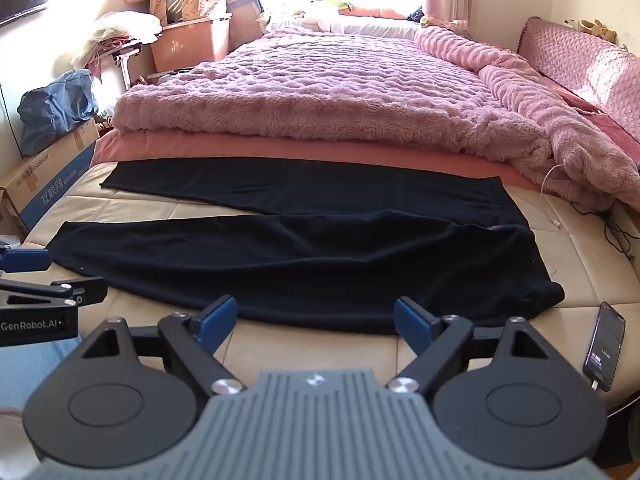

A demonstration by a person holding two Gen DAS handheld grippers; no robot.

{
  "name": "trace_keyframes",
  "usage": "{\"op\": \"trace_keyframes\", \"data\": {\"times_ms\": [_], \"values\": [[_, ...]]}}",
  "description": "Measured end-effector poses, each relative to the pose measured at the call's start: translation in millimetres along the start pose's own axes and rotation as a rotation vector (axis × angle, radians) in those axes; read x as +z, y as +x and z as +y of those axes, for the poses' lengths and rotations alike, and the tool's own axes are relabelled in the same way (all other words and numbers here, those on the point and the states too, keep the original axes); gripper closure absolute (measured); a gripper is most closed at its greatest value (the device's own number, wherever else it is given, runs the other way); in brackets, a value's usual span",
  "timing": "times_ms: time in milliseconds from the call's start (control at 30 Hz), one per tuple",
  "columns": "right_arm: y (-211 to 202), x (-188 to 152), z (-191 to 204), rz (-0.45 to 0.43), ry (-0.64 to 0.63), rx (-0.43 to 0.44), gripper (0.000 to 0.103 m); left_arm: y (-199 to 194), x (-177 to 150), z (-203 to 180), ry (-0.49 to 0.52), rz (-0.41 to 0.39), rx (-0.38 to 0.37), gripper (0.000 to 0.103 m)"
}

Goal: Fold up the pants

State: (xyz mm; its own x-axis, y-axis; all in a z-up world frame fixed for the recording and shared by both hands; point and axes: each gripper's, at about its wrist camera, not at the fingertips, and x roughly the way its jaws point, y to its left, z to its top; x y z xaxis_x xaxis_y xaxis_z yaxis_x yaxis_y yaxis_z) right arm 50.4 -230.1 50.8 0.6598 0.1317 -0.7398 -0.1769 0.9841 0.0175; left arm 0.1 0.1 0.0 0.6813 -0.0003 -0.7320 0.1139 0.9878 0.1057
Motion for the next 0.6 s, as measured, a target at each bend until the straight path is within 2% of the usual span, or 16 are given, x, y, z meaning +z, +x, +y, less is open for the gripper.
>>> {"op": "trace_keyframes", "data": {"times_ms": [600], "values": [[-0.5, -0.4, -2.0, -0.006, 0.004, 0.006, 0.021, -0.1, -0.2, -0.2, 0.005, -0.006, 0.005, 0.013]]}}
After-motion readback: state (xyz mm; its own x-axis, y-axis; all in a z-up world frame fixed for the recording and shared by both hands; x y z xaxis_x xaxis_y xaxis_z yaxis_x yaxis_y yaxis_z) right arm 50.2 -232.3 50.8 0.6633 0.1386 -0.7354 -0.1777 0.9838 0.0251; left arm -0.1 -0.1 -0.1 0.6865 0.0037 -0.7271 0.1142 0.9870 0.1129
